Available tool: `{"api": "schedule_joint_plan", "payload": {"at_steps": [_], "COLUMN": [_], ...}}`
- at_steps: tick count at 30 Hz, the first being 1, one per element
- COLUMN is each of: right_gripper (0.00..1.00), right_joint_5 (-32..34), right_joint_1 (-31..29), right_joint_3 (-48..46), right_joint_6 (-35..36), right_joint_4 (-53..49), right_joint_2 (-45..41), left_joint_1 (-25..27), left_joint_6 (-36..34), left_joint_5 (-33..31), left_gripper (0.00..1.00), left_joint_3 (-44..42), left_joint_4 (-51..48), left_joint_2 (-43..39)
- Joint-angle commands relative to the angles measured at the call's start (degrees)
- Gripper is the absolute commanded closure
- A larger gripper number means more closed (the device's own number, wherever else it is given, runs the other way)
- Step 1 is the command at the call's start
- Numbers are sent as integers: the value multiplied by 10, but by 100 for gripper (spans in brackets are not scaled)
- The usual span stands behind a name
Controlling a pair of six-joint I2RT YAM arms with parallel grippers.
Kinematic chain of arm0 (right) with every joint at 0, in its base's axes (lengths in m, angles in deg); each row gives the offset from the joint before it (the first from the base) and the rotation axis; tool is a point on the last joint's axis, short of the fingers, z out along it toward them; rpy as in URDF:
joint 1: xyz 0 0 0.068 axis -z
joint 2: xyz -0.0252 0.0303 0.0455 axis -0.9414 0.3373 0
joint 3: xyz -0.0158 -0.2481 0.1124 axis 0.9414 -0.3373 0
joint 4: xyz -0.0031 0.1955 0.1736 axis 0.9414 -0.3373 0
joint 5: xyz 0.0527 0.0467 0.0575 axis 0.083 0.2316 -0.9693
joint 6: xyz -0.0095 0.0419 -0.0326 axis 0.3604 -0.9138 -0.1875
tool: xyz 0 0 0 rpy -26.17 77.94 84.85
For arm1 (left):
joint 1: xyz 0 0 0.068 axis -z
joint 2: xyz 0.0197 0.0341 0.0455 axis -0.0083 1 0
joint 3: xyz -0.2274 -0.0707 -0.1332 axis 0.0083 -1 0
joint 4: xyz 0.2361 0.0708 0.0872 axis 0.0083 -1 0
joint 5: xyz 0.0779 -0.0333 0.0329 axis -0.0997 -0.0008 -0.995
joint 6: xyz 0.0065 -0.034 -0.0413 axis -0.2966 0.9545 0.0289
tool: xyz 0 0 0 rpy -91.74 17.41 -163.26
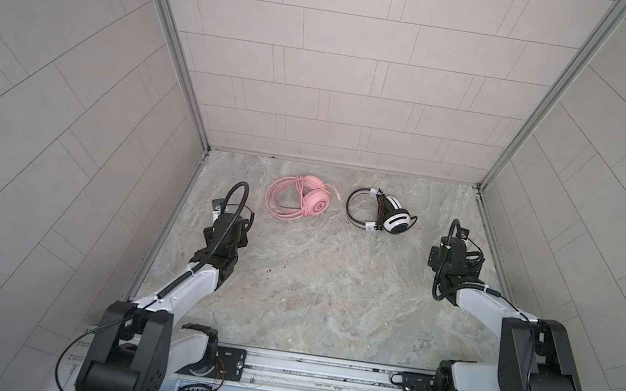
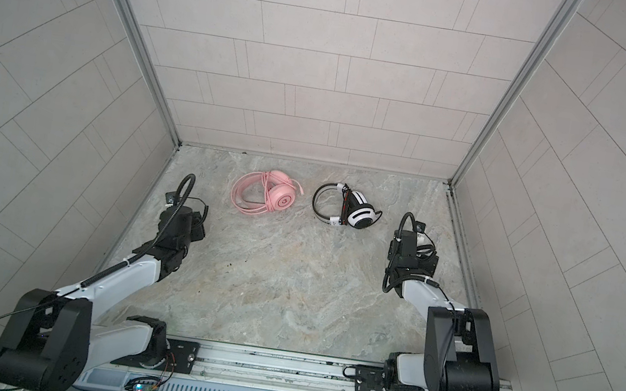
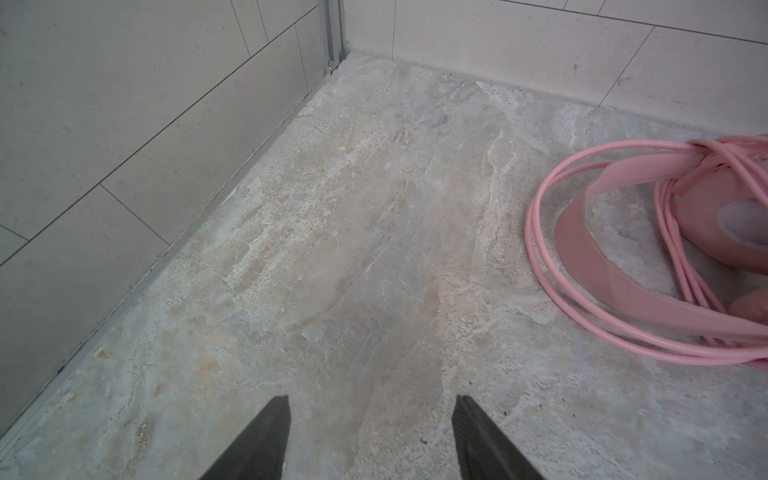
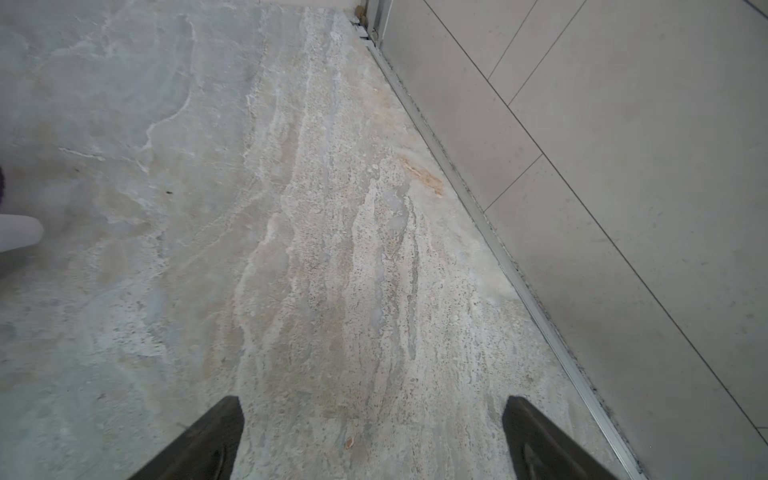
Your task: Wrap the headphones
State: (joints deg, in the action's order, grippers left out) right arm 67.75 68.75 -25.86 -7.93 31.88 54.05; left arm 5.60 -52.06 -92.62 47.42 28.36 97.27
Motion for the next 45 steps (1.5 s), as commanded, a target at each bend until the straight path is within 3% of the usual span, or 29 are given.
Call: {"api": "schedule_joint_plan", "payload": {"at_steps": [1,4,6,8,11,13,16,18,20,23,25,27,28,29,45], "right_gripper": [0,1,0,1,1,1,0,0,1,1,1,1,1,1,1], "right_joint_5": [15,-7,-34,-92,-122,-119,-149,-155,-157,-164,-170,-173,-174,-174,-198], "right_joint_1": [1,1,2,2,1,1,1,0,0,-1,-1,-3,-3,-3,-8], "right_joint_3": [-43,-85,-121,-151,-162,-145,-112,-85,-86,-99,-92,-92,-89,-91,-80], "right_joint_6": [30,25,27,58,73,67,84,86,89,93,97,99,100,101,115], "right_joint_4": [174,265,369,482,569,497,463,375,378,416,409,403,402,411,389], "right_joint_2": [1,-2,32,76,126,101,117,97,99,105,111,107,110,111,112], "left_joint_1": [-3,-4,-3,-4,-4,-11,-12,-12,-13,-12,-12,-13,-12,-12,-12], "left_joint_6": [-49,-75,-70,-83,-134,-127,-154,-138,-128,-145,-134,-130,-129,-137,-139], "left_joint_5": [0,17,27,20,26,27,63,53,31,30,34,28,22,22,26], "left_gripper": [32,32,32,32,32,30,29,25,23,22,20,11,2,0,0], "left_joint_3": [-35,-54,-24,-12,-54,-92,-101,-93,-56,-32,-19,-5,-3,-10,-13], "left_joint_4": [195,286,199,185,312,414,590,476,374,431,356,325,340,377,376], "left_joint_2": [36,91,80,84,102,143,271,217,189,249,223,219,229,242,239]}}
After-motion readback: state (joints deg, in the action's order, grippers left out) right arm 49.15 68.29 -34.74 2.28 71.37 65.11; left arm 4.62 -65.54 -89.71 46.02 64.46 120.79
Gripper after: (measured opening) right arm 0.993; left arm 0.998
